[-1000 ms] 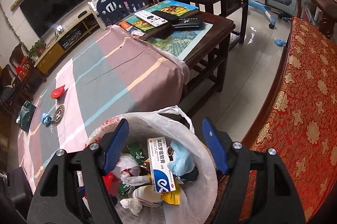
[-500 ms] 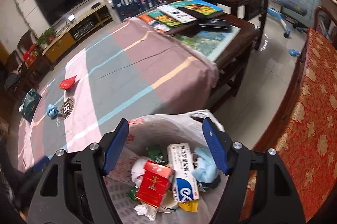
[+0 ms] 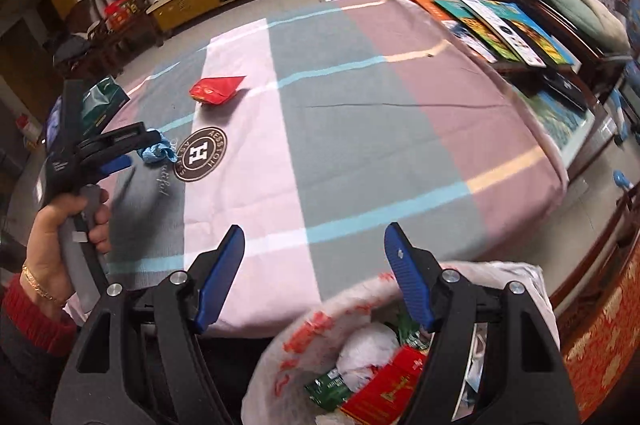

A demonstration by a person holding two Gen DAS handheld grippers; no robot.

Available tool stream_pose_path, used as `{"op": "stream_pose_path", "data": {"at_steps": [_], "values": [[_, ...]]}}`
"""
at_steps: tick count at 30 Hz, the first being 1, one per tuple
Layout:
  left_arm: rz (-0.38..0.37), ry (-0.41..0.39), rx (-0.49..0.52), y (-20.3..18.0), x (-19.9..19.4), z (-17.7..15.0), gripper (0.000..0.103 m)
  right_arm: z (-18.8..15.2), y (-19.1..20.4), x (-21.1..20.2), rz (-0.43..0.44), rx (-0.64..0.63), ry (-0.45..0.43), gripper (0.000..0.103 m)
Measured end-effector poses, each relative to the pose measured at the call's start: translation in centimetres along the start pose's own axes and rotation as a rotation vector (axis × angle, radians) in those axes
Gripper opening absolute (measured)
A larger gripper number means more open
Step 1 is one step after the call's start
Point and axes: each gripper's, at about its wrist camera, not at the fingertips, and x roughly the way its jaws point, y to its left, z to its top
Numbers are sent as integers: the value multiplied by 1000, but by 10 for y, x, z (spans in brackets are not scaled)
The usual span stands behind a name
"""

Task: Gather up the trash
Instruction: 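Grasp the blue cloth with the left tool, then grasp the red wrapper with the right tool while the left tool holds the cloth, then carry the cloth and red wrapper over the wastebasket and open both tools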

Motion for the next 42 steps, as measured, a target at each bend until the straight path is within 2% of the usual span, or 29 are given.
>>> {"op": "stream_pose_path", "data": {"at_steps": [1, 2, 3, 6, 11, 16, 18, 19, 21, 22, 23, 24, 25, 26, 28, 30, 36, 42], "values": [[-3, 11, 9, 0, 7, 2, 49, 5, 5, 5, 0, -11, -3, 71], [-16, 5, 23, -2, 10, 4, 48, 10, 9, 10, -1, -21, -8, 71], [-19, -9, 47, -4, 11, 4, 37, 16, 13, 15, 0, -30, -14, 71], [-30, -30, 86, -5, 4, 1, 27, 39, 29, 35, -20, -73, -48, 71], [-40, -110, 30, 25, -41, -22, 27, 81, 94, 86, -97, -297, -68, 71], [-51, -134, -40, 66, -82, -64, 27, 103, 169, 140, -203, -575, -99, 71], [-119, -181, -82, 81, -96, -69, 27, 107, 189, 160, -247, -660, -107, 71], [-122, -199, -80, 85, -99, -71, 27, 110, 193, 168, -261, -676, -98, 71], [-61, -209, -41, 89, -102, -70, 27, 117, 192, 185, -275, -666, -48, 71], [-57, -209, -42, 91, -102, -70, 27, 121, 189, 191, -259, -642, -19, 69], [-77, -205, -58, 94, -101, -69, 27, 125, 183, 194, -235, -612, 6, 56], [-86, -203, -63, 94, -101, -68, 27, 127, 179, 196, -223, -588, 25, 46], [-81, -208, -57, 93, -103, -70, 27, 128, 172, 194, -227, -559, 25, 40], [-74, -216, -47, 92, -106, -71, 27, 129, 166, 190, -207, -539, 21, 26], [-68, -234, -22, 87, -113, -74, 27, 128, 157, 180, -168, -511, 24, 18], [-70, -246, -6, 83, -122, -78, 27, 123, 145, 159, -143, -480, -5, 17], [-34, -244, 43, 67, -155, -113, 27, 86, 104, 76, 24, -348, -39, 17], [-88, -238, 120, 30, -191, -145, 27, 29, 36, -12, 110, -195, -57, 17]]}}
